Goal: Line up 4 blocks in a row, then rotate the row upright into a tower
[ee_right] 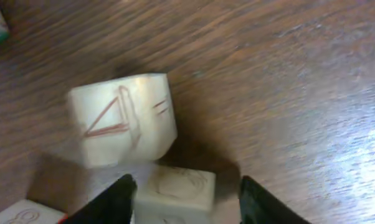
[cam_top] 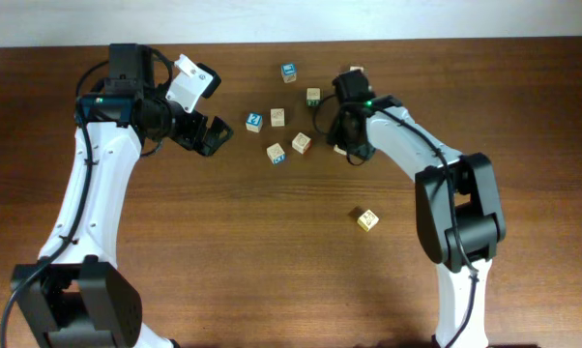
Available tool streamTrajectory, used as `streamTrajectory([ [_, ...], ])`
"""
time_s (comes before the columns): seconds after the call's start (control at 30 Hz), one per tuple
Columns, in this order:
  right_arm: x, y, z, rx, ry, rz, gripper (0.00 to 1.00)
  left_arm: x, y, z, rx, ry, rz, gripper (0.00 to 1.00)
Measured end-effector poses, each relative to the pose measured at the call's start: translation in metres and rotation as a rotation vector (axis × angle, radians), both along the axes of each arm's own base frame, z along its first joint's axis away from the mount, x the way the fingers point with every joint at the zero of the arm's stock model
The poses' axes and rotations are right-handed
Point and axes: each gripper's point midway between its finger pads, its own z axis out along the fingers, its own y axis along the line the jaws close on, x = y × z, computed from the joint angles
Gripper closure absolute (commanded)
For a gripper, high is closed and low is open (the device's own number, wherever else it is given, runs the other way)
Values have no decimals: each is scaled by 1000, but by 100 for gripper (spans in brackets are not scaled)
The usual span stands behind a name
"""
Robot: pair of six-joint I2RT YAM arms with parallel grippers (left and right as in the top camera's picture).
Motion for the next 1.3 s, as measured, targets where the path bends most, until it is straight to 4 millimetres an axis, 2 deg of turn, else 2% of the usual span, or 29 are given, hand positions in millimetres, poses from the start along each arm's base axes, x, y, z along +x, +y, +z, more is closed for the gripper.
streamTrajectory([
  [0.07, 0, -2, 1, 14, 11, 1, 58, 0, 0, 0, 0, 0, 0, 1],
  [0.2, -16, 2, 10, 0, 88, 104, 59, 0, 0, 0, 0, 0, 0, 1],
  [0.27, -28, 11, 10, 6, 127, 210, 59, 0, 0, 0, 0, 0, 0, 1],
  [0.37, -61, 32, 9, 38, 228, 365, 58, 0, 0, 0, 0, 0, 0, 1],
  [0.4, -66, 34, 8, 41, 241, 386, 51, 0, 0, 0, 0, 0, 0, 1],
  [0.47, -63, 38, 9, 45, 222, 414, 51, 0, 0, 0, 0, 0, 0, 1],
  [0.77, -22, 1, 14, -118, 93, 311, 51, 0, 0, 0, 0, 0, 0, 1],
  [0.9, -8, 1, 15, -139, 36, 297, 52, 0, 0, 0, 0, 0, 0, 1],
  [0.97, -6, 1, 7, -141, 41, 295, 61, 0, 0, 0, 0, 0, 0, 1],
  [1.07, -7, 1, 4, -148, 49, 302, 64, 0, 0, 0, 0, 0, 0, 1],
  [1.2, -15, -2, 5, -161, 90, 327, 83, 0, 0, 0, 0, 0, 0, 1],
  [1.3, -22, -4, 8, -166, 120, 345, 83, 0, 0, 0, 0, 0, 0, 1],
])
